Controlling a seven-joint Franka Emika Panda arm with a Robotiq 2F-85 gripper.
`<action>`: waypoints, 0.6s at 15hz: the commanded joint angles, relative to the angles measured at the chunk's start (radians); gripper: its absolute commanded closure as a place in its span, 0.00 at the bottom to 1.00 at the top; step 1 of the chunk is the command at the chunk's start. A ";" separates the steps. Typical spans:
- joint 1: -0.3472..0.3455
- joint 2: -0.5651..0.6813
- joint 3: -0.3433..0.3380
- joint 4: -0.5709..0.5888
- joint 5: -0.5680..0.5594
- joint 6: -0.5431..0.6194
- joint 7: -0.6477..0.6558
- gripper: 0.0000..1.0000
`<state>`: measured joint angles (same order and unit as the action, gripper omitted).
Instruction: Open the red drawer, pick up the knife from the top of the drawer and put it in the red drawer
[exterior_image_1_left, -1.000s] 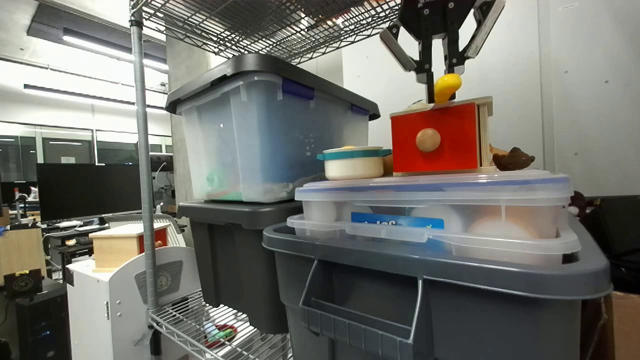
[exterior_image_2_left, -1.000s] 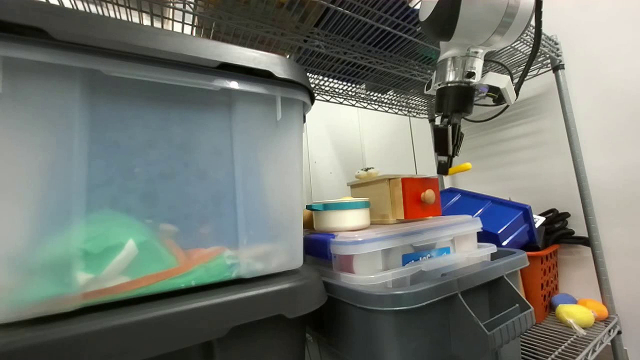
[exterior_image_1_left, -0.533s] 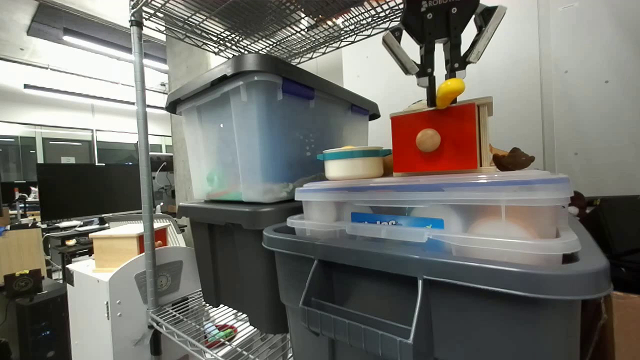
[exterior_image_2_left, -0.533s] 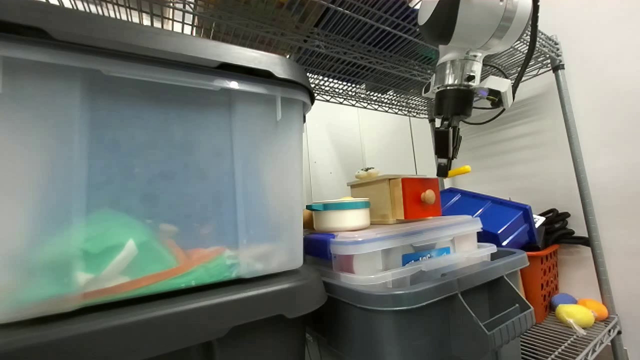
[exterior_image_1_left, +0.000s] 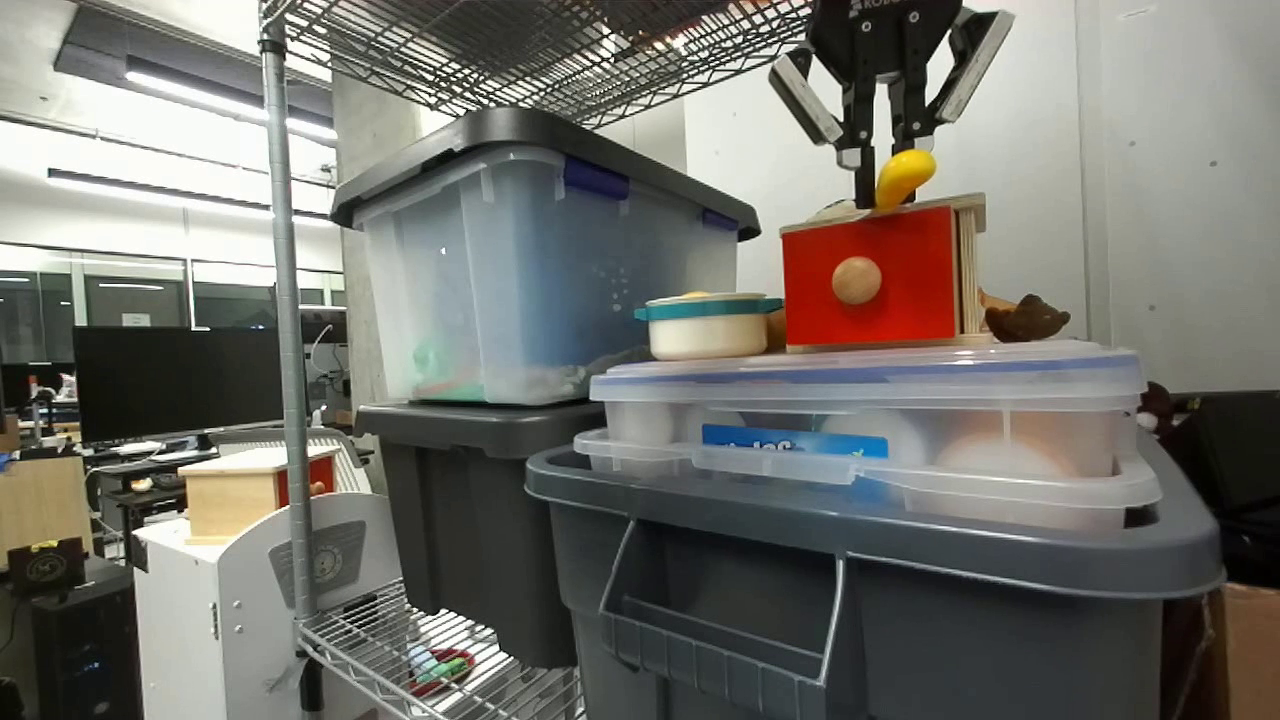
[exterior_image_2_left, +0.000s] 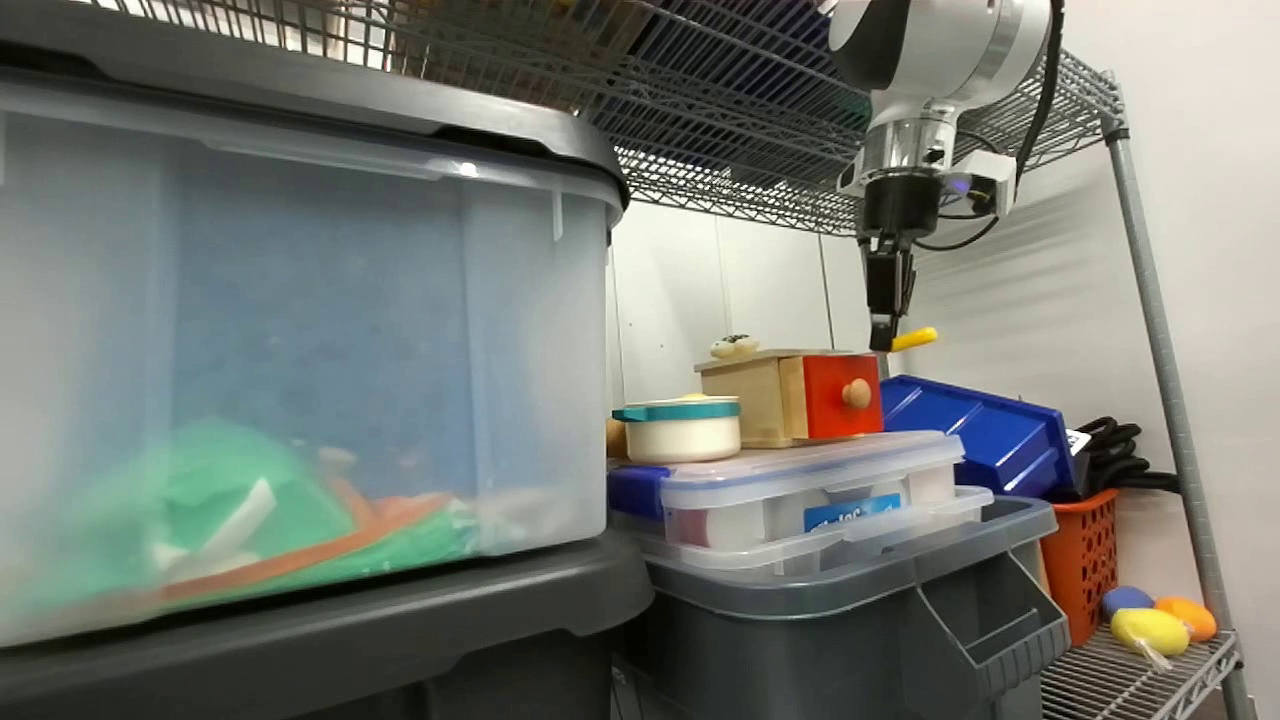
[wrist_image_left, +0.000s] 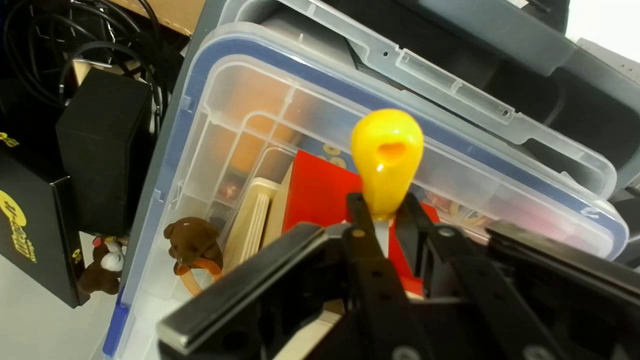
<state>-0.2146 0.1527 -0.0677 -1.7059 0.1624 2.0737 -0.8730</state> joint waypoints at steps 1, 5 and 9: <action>0.001 0.026 -0.008 0.034 0.023 -0.034 -0.048 0.95; 0.001 0.024 -0.008 0.035 0.019 -0.031 -0.048 0.95; 0.002 0.014 -0.009 0.030 0.017 -0.027 -0.048 0.95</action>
<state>-0.2146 0.1586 -0.0677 -1.6955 0.1624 2.0703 -0.8821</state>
